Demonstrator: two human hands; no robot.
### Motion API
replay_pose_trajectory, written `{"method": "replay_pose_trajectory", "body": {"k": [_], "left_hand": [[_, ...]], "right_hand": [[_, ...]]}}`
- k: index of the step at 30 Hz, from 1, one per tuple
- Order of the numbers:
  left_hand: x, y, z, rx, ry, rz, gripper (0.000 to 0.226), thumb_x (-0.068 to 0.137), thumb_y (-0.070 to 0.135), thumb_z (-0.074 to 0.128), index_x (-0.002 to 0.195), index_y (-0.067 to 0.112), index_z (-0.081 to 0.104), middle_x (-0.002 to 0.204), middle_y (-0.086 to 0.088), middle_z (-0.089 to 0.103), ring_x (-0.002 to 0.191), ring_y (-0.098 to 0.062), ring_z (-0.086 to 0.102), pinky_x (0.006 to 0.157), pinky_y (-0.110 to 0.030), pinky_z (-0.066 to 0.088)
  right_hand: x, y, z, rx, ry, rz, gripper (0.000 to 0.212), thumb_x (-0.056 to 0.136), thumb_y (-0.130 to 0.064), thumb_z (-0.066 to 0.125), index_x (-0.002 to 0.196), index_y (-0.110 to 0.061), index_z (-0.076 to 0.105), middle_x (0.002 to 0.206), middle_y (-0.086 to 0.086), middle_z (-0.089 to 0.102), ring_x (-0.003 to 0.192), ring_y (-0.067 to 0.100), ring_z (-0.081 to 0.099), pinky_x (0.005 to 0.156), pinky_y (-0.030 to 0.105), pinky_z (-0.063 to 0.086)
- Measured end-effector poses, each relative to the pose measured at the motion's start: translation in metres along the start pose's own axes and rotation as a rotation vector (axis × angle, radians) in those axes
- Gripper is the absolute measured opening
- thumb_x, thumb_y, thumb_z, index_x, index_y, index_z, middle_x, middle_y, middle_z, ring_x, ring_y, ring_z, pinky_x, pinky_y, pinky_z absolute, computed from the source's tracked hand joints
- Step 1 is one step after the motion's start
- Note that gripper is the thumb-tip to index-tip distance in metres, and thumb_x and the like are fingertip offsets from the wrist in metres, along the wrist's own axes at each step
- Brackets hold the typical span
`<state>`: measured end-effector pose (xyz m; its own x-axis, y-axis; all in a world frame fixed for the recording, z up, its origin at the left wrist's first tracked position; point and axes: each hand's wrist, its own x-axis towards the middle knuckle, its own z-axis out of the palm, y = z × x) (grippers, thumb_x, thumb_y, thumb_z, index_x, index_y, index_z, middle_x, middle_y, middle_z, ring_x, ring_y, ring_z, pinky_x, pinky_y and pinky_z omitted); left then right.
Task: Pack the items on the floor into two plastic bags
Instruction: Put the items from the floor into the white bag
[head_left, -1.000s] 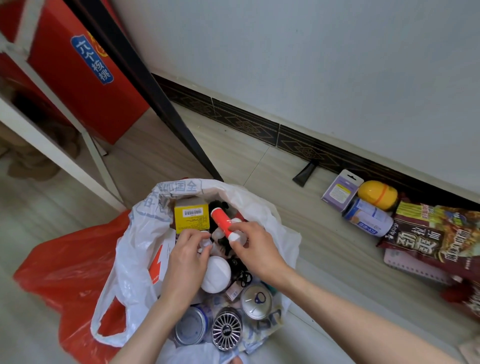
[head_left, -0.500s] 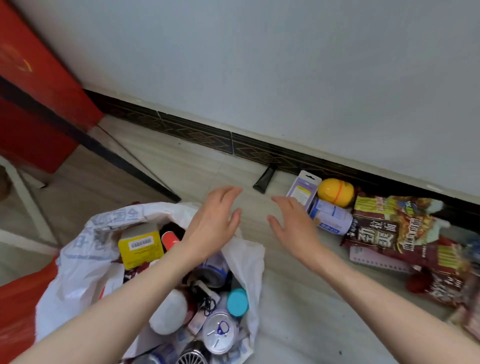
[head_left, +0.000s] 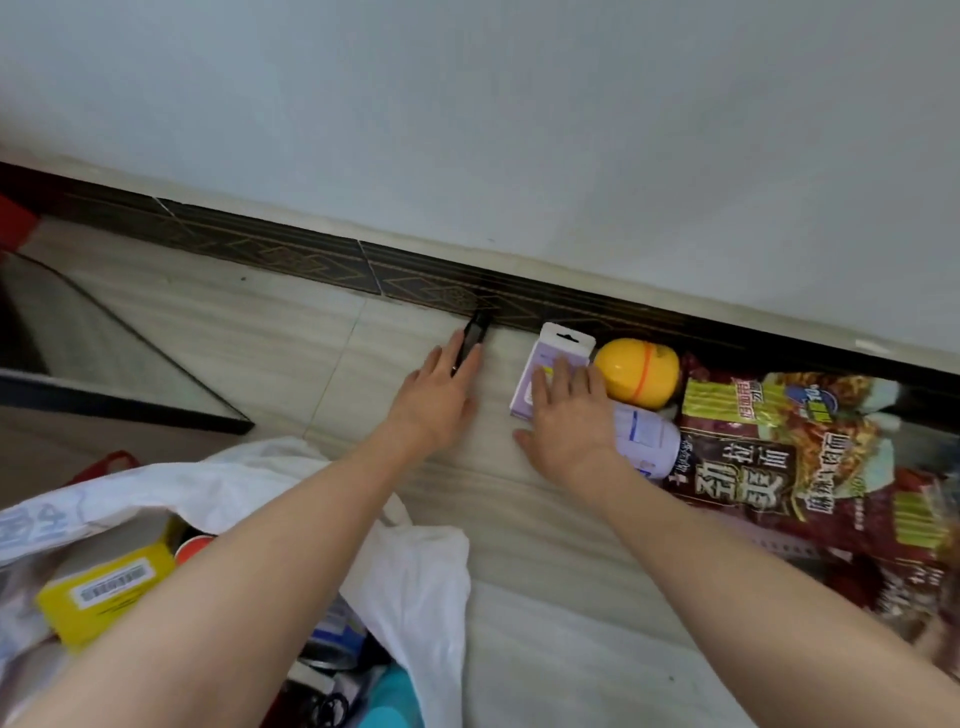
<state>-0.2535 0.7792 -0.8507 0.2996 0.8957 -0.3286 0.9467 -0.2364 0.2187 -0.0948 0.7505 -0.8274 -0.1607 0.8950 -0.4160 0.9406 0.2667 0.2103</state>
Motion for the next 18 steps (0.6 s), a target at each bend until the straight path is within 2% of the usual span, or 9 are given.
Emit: {"method": "replay_pose_trajectory", "body": {"k": [2,4,6,8,10,12,14,16,18], "left_hand": [[-0.004,-0.002,-0.001,-0.040,0.033,-0.013,0.062,0.090,0.015,0.047,0.145,0.016,0.019,0.153,-0.015,0.011,0.133,-0.033,0.028,0.102,-0.044,0.036],[-0.014,-0.006,-0.001,-0.047,0.067,-0.019,0.053,0.089,0.011,0.047,0.140,0.014,0.034,0.148,-0.018,0.023,0.122,-0.038,0.042,0.095,-0.046,0.042],[-0.025,-0.010,0.000,-0.069,0.110,-0.014,0.040,0.089,0.010,0.049,0.129,0.010,0.049,0.140,-0.021,0.036,0.109,-0.041,0.051,0.087,-0.047,0.046],[-0.031,-0.013,0.000,-0.063,0.123,-0.024,0.029,0.091,0.010,0.048,0.118,0.004,0.054,0.131,-0.020,0.043,0.105,-0.039,0.052,0.082,-0.047,0.047],[-0.029,-0.013,-0.001,-0.032,0.125,-0.062,0.020,0.092,0.008,0.046,0.111,0.003,0.051,0.120,-0.017,0.048,0.102,-0.034,0.049,0.079,-0.044,0.045],[-0.024,-0.011,-0.003,-0.057,0.143,-0.130,0.018,0.088,0.002,0.047,0.106,0.006,0.045,0.111,-0.015,0.050,0.100,-0.031,0.046,0.077,-0.040,0.042],[-0.021,-0.009,-0.004,-0.118,0.148,-0.185,0.025,0.086,0.000,0.050,0.108,0.007,0.042,0.111,-0.015,0.052,0.101,-0.030,0.045,0.077,-0.039,0.041],[-0.023,-0.007,-0.005,-0.158,0.139,-0.211,0.031,0.087,0.005,0.052,0.116,0.008,0.043,0.114,-0.014,0.051,0.105,-0.030,0.046,0.082,-0.039,0.043],[-0.029,-0.006,-0.012,-0.173,0.144,-0.217,0.033,0.088,0.011,0.052,0.121,0.008,0.045,0.116,-0.014,0.051,0.107,-0.030,0.046,0.082,-0.038,0.042]], "right_hand": [[-0.008,-0.001,0.003,0.009,0.008,-0.069,0.077,0.092,-0.054,0.035,0.147,-0.010,0.003,0.155,0.019,0.001,0.141,0.038,0.010,0.113,0.050,0.007],[-0.018,-0.003,0.011,0.053,0.057,-0.163,0.077,0.087,-0.056,0.045,0.146,-0.013,0.019,0.154,0.016,0.015,0.139,0.035,0.020,0.111,0.052,0.012],[-0.031,-0.006,0.017,0.083,0.163,-0.228,0.068,0.068,-0.059,0.066,0.122,-0.018,0.059,0.133,0.014,0.053,0.119,0.032,0.053,0.102,0.051,0.020],[-0.037,-0.007,0.025,0.085,0.265,-0.267,0.049,0.059,-0.056,0.072,0.092,-0.019,0.072,0.108,0.010,0.069,0.096,0.030,0.066,0.096,0.051,0.025],[-0.037,-0.009,0.033,0.134,0.285,-0.202,0.048,0.059,-0.057,0.071,0.083,-0.016,0.070,0.097,0.011,0.069,0.087,0.030,0.066,0.098,0.048,0.025],[-0.034,-0.016,0.028,0.167,0.261,-0.044,0.058,0.055,-0.064,0.070,0.084,-0.014,0.068,0.091,0.013,0.067,0.079,0.031,0.065,0.099,0.048,0.030],[-0.033,-0.024,0.017,0.191,0.183,0.061,0.064,0.066,-0.067,0.061,0.101,-0.013,0.061,0.101,0.017,0.063,0.090,0.034,0.062,0.104,0.049,0.031],[-0.029,-0.031,0.014,0.200,0.122,0.104,0.065,0.080,-0.062,0.047,0.121,-0.012,0.044,0.116,0.019,0.054,0.108,0.033,0.052,0.111,0.048,0.016],[-0.024,-0.034,0.010,0.210,0.104,0.117,0.064,0.085,-0.056,0.044,0.127,-0.009,0.034,0.120,0.019,0.049,0.113,0.032,0.047,0.113,0.047,0.008]]}}
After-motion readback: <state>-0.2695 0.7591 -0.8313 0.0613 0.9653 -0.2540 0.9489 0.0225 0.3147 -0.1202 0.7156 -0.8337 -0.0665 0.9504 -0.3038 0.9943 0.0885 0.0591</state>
